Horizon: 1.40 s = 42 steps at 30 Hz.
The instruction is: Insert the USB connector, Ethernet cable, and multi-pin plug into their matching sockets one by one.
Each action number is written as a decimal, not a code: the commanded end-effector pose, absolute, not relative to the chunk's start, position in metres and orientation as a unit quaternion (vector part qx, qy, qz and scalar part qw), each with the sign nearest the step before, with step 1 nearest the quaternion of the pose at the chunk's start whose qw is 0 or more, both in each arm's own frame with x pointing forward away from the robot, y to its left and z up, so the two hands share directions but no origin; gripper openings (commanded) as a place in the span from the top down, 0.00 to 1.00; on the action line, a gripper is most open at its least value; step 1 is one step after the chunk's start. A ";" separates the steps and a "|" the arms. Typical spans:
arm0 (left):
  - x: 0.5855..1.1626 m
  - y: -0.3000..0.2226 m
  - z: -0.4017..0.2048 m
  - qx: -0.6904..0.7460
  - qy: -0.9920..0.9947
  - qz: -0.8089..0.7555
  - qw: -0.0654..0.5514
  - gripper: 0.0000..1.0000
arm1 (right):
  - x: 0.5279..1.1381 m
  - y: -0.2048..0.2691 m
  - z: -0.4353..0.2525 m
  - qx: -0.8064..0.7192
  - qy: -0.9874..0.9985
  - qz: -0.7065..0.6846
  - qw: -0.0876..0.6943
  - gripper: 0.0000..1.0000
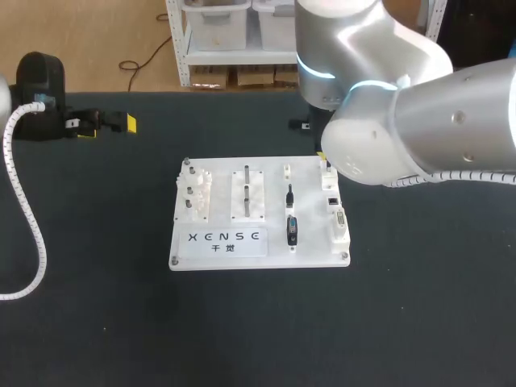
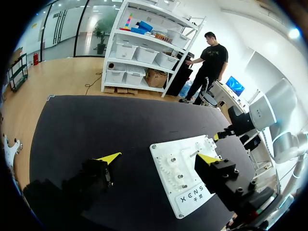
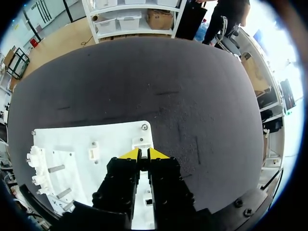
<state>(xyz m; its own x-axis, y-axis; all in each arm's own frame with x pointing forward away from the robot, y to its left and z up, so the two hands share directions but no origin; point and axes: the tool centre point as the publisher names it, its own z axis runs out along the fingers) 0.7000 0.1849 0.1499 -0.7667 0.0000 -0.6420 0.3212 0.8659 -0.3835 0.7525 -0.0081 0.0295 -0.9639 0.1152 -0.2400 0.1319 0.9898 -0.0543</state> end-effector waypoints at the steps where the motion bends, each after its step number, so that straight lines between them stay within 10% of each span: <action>1: 0.700 0.185 0.150 0.088 0.908 -0.243 0.330 0.00 | 0.752 -0.008 0.027 0.061 0.990 -0.034 0.124 1.00; 20: 0.700 0.185 0.150 0.088 0.908 -0.243 0.330 0.00 | 0.749 -0.013 0.003 0.080 0.990 -0.054 0.107 0.96; 22: 0.700 0.185 0.150 0.088 0.908 -0.243 0.330 0.00 | 0.750 -0.012 0.010 0.085 0.988 -0.053 0.118 0.57; 23: 0.700 0.185 0.150 0.088 0.908 -0.243 0.330 0.00 | 0.751 -0.012 0.013 0.087 0.987 -0.053 0.124 0.00; 42: 0.700 0.185 0.150 0.088 0.908 -0.243 0.330 0.00 | 0.703 0.036 0.068 0.088 0.989 -0.014 0.116 0.00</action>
